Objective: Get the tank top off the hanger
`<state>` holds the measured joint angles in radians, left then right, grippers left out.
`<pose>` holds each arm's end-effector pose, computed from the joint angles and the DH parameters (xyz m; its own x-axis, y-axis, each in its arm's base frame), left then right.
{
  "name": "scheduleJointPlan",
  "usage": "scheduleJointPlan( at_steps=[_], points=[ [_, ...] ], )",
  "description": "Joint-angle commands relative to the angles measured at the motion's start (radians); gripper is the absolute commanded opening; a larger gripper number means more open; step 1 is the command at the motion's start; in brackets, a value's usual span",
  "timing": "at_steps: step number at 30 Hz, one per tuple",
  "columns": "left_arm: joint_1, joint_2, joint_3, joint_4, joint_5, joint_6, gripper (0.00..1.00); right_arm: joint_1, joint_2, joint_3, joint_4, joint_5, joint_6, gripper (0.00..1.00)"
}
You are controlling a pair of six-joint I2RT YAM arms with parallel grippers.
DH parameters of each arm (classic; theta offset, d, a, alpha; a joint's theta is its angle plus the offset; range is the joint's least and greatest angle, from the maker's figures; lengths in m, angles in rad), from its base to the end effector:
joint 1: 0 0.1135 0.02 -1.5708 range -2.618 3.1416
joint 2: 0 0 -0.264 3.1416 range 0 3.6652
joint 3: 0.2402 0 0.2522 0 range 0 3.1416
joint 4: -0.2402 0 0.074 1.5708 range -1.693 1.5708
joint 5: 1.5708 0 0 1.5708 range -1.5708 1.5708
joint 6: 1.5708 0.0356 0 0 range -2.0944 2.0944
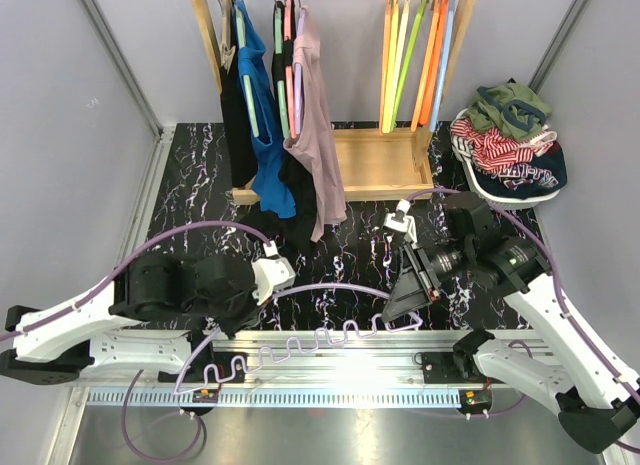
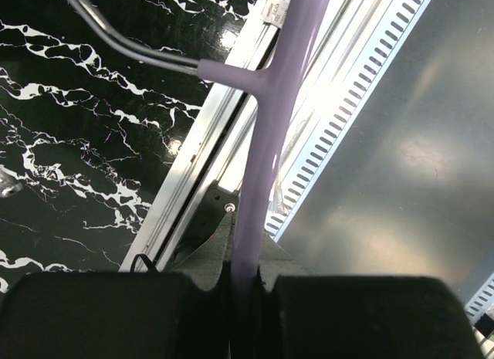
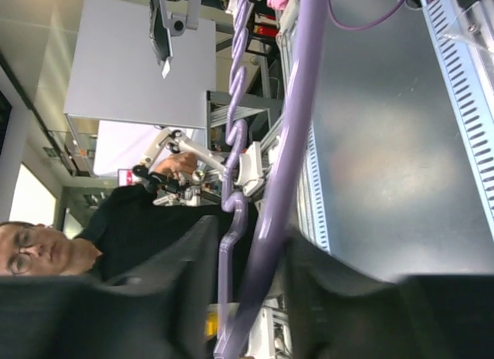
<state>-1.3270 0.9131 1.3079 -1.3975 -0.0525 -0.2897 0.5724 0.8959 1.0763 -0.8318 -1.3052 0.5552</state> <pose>0.0309 -0.1166 0.3797 -0.4699 0.7072 -0.5282 0.8641 0.4909 -0.1113 0.1088 0.1110 0.3721 -0.8481 -0.3818 -0.3674 -0.4003 0.0074 0.9163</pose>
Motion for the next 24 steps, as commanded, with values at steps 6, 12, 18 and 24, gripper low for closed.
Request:
scheduleJointPlan(
  at_steps=[6, 12, 18, 24],
  points=[
    [-0.008, -0.006, -0.001, -0.12, -0.047, 0.017, 0.0, 0.027, -0.017, -0.021, -0.004, -0.083, 0.018, 0.01],
    [-0.009, 0.006, -0.004, -0.118, -0.208, -0.046, 0.76, 0.027, -0.009, 0.058, -0.147, 0.0, -0.109, 0.0],
    [-0.006, -0.005, 0.123, -0.12, -0.549, -0.209, 0.99, 0.027, 0.0, 0.172, -0.286, 0.171, -0.205, 0.0],
    [-0.008, -0.135, 0.298, -0.015, -0.843, -0.454, 0.99, 0.027, 0.02, 0.328, -0.469, 0.337, -0.324, 0.0]
  ],
)
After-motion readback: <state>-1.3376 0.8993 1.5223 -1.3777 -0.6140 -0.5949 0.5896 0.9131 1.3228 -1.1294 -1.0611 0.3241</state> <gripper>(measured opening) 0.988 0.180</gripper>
